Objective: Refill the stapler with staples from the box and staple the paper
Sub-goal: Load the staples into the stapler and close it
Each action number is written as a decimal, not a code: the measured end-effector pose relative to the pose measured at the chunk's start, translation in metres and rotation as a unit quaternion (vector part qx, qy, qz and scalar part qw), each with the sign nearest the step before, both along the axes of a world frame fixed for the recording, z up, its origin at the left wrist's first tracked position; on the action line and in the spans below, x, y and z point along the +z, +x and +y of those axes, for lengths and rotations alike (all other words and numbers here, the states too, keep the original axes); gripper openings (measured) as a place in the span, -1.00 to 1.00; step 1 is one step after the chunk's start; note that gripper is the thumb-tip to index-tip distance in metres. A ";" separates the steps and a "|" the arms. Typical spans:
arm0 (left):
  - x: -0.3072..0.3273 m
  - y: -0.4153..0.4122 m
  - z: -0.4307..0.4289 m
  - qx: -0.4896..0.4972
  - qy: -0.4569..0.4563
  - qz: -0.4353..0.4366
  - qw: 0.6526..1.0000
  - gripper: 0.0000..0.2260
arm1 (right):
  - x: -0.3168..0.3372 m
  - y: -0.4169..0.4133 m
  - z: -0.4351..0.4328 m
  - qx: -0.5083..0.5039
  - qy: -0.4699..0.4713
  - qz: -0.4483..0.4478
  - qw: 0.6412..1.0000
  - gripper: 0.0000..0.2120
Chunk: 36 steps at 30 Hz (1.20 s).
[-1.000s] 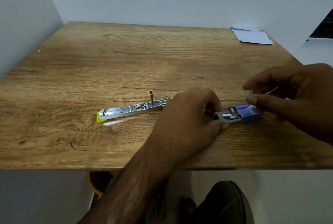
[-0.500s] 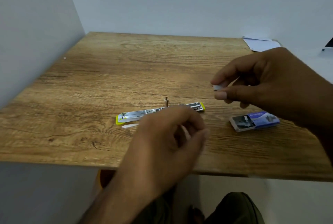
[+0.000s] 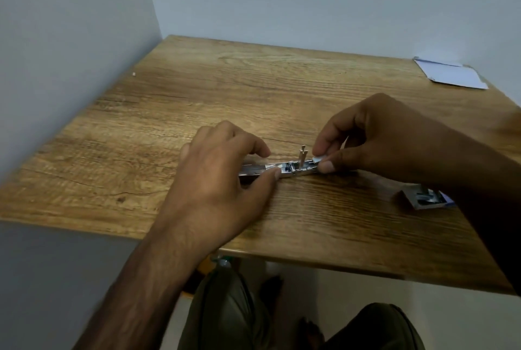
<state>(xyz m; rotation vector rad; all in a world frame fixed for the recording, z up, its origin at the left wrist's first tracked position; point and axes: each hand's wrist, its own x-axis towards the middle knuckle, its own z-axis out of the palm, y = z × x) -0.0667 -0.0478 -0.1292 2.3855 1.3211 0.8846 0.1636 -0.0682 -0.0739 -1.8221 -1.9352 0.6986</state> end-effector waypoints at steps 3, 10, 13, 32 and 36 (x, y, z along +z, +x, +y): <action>-0.001 0.001 -0.001 -0.010 -0.004 0.035 0.999 -0.69 | 0.002 -0.002 0.004 0.006 -0.022 -0.002 1.000 -0.85; -0.002 0.001 0.001 -0.013 -0.017 0.031 0.999 -0.68 | 0.007 -0.003 0.010 0.011 -0.049 -0.054 0.997 -0.83; -0.003 0.001 0.001 -0.012 -0.015 0.034 0.999 -0.69 | 0.007 -0.005 0.009 0.014 -0.056 -0.057 0.997 -0.83; -0.006 0.000 0.001 -0.019 0.001 0.019 1.000 -0.77 | 0.001 0.008 -0.028 0.049 0.007 -0.110 0.993 -0.63; -0.006 0.000 0.001 -0.021 -0.004 0.019 1.000 -0.78 | 0.005 0.018 -0.035 0.043 0.003 -0.117 0.992 -0.64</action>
